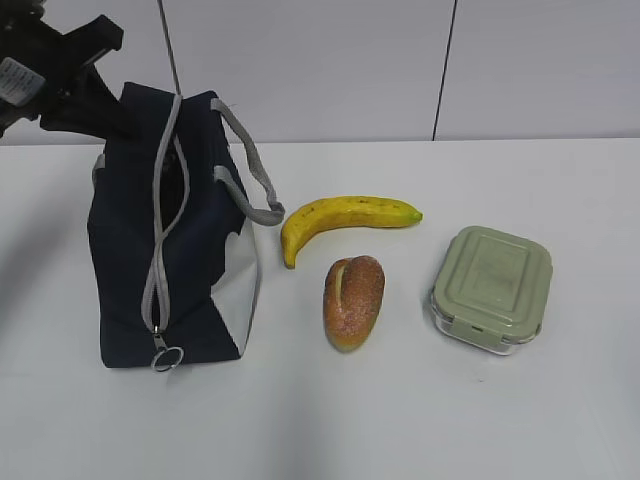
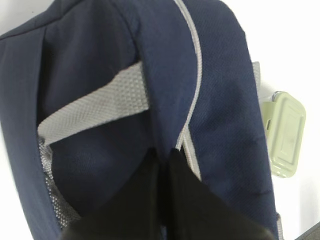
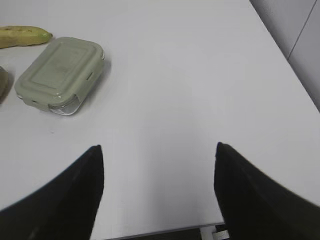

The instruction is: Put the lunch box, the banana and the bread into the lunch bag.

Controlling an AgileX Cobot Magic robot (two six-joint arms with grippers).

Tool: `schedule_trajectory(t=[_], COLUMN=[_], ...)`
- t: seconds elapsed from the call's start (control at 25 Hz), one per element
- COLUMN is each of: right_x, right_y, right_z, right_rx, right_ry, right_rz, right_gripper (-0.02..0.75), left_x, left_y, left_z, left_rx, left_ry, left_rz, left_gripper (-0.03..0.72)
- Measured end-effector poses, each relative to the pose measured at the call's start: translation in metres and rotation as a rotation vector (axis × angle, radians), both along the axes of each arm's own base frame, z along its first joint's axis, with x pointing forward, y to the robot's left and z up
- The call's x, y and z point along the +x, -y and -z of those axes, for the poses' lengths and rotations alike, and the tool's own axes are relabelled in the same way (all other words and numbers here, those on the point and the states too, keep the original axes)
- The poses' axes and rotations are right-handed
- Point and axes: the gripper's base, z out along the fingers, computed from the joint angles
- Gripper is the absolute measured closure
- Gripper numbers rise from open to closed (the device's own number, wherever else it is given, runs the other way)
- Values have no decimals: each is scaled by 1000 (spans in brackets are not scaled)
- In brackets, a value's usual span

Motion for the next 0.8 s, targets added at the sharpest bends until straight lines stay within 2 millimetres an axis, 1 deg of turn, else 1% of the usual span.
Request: schedule_trajectory(t=[0.08,0.2,0.32,0.4,0.64,0.8], right_x=[4,21,46,64,114,140], right_y=[-2,-5,-8,-10,-17,-19], right_z=[-4,-15,-21,-22,-12,-1], right_rx=[19,62,123,177,370,469], right_ry=[-3,11,14,-16,-136,-250], right_rz=[-15,-50,-81,-94,-97,-75], right_gripper=[227,227,227,227,227,227], left_x=[0,0,0,0,0,0], left_y=[0,0,0,0,0,0], left_z=[0,0,0,0,0,0], left_rx=[0,0,0,1,1,2], left_ry=[0,0,0,0,0,1], left_rz=[0,0,1,1,3,6], left_gripper=[687,687,687,687,687,687])
